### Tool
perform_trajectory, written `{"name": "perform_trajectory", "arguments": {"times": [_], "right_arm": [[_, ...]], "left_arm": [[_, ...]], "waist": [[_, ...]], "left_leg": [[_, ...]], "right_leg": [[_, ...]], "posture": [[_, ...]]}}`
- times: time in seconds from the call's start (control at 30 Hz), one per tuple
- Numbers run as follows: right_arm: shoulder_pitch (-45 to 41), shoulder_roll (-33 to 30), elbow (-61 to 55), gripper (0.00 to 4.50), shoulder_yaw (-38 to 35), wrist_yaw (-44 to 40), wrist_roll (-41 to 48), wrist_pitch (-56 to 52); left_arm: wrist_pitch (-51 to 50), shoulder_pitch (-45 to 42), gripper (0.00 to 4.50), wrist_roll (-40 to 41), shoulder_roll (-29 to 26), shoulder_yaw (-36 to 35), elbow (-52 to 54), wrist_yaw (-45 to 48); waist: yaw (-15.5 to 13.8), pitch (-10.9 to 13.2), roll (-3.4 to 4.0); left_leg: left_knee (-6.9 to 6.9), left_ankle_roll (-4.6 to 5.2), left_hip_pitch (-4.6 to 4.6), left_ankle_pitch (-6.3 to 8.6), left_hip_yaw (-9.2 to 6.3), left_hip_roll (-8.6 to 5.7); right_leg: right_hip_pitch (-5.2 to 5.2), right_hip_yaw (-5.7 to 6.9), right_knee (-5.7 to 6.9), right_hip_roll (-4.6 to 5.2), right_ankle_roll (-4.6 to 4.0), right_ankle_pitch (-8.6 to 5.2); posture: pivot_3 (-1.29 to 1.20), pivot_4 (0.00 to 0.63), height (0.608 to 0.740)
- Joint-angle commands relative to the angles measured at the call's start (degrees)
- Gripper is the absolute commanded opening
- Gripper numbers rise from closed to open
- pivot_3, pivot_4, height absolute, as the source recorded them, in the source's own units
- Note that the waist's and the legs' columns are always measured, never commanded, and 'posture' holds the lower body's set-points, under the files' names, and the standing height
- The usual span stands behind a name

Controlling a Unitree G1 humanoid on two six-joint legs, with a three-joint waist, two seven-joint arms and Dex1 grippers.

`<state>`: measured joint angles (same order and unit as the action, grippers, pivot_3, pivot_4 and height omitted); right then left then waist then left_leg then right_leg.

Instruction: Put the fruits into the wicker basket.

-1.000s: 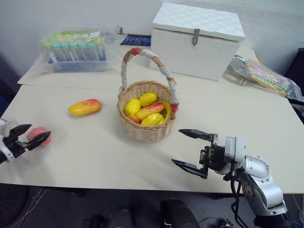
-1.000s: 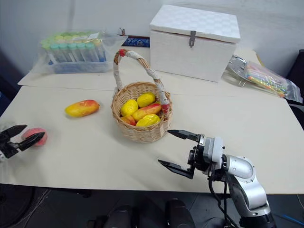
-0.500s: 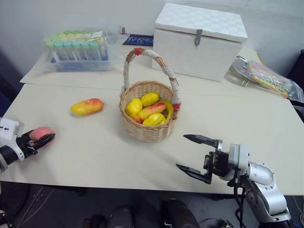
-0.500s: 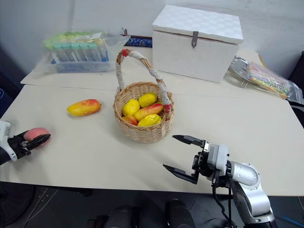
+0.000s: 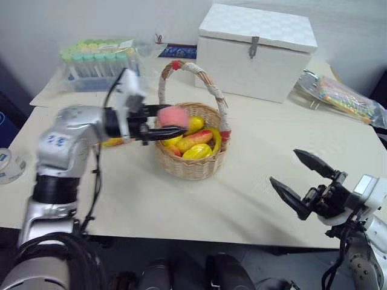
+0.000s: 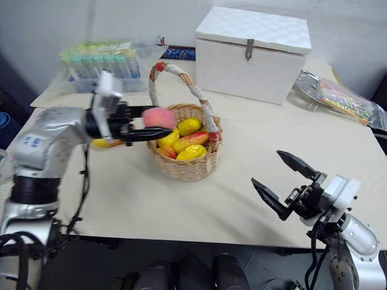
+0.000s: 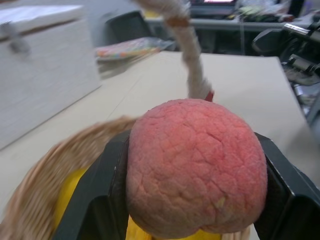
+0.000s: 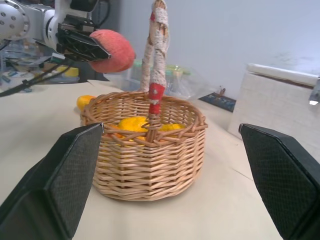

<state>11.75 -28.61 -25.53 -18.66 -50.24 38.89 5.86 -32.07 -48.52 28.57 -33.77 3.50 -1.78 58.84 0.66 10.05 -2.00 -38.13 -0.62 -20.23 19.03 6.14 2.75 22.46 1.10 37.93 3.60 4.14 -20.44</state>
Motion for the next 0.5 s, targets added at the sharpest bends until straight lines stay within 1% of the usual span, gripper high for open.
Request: {"name": "perform_trajectory", "arguments": {"times": [0.03, 0.1, 0.23, 0.27, 0.3, 0.37, 0.43, 0.5], "right_arm": [[0.2, 1.2, -3.2, 4.5, 0.5, 2.4, -1.1, 0.2], [-0.6, 1.4, -4.0, 4.5, 1.7, 4.3, -2.5, -0.5], [-2.6, 1.0, -5.5, 4.5, 3.2, 7.0, -4.0, -2.6], [-3.0, 0.9, -5.8, 4.5, 3.4, 7.5, -4.1, -3.1], [-3.5, 0.8, -6.2, 4.5, 3.7, 8.0, -4.3, -3.7], [-6.1, 1.0, -7.1, 4.5, 5.0, 10.2, -2.6, -6.9], [-8.4, 0.3, -7.8, 4.5, 6.7, 10.1, -2.1, -9.0], [-11.5, 0.1, -7.9, 4.5, 8.3, 9.7, -2.9, -9.6]], "left_arm": [[4.6, -0.8, 2.53, -5.2, 1.6, 1.8, -5.0, -1.9], [6.3, -0.8, 3.24, -5.6, 3.1, 1.5, -6.0, -2.3], [7.7, 0.2, 4.32, -6.3, 3.8, 1.2, -5.8, -1.8], [7.9, 0.4, 4.48, -6.4, 3.8, 1.2, -5.8, -1.7], [8.1, 0.9, 4.48, -6.4, 3.4, 1.2, -5.4, -0.9], [5.6, 2.2, 4.48, -3.2, 1.6, -2.1, -3.1, -0.2], [2.7, 4.5, 4.48, -0.4, -1.3, -5.2, -0.1, 1.1], [2.3, 9.6, 4.48, 1.2, -6.0, -8.6, 2.9, 3.8]], "waist": [[0.3, 0.0, 0.04], [0.5, 0.0, 0.06], [0.6, 0.0, 0.07], [0.6, 0.0, 0.07], [0.6, 0.0, 0.07], [0.8, 0.0, 0.07], [1.2, 0.1, 0.1], [1.6, 0.1, 0.23]], "left_leg": [[0.02, -0.03, 0.04, -0.01, -0.05, 0.0], [0.01, -0.07, 0.01, -0.03, -0.09, 0.02], [-0.03, -0.07, -0.04, -0.03, -0.11, 0.01], [-0.03, -0.07, -0.04, -0.03, -0.12, 0.01], [-0.03, -0.07, -0.04, -0.03, -0.14, 0.02], [-0.03, -0.07, -0.03, -0.03, -0.14, 0.02], [-0.03, -0.07, -0.05, -0.03, -0.12, 0.04], [0.02, -0.12, -0.04, -0.02, -0.21, 0.07]], "right_leg": [[0.02, -0.08, 0.01, -0.07, 0.0, 0.0], [0.08, -0.14, 0.02, -0.09, 0.0, 0.0], [0.11, -0.17, 0.04, -0.06, 0.0, 0.0], [0.11, -0.17, 0.05, -0.06, 0.0, 0.0], [0.11, -0.16, 0.05, -0.06, 0.0, 0.0], [0.1, -0.16, 0.05, -0.05, 0.0, 0.0], [0.13, -0.19, 0.07, -0.06, 0.0, 0.0], [0.18, -0.23, 0.1, -0.11, -0.01, 0.0]], "posture": [[0.0, 0.15, 0.74], [0.0, 0.15, 0.74], [0.0, 0.15, 0.74], [0.0, 0.15, 0.74], [0.0, 0.15, 0.74], [0.0, 0.15, 0.74], [0.0, 0.15, 0.74], [0.0, 0.15, 0.74]]}}
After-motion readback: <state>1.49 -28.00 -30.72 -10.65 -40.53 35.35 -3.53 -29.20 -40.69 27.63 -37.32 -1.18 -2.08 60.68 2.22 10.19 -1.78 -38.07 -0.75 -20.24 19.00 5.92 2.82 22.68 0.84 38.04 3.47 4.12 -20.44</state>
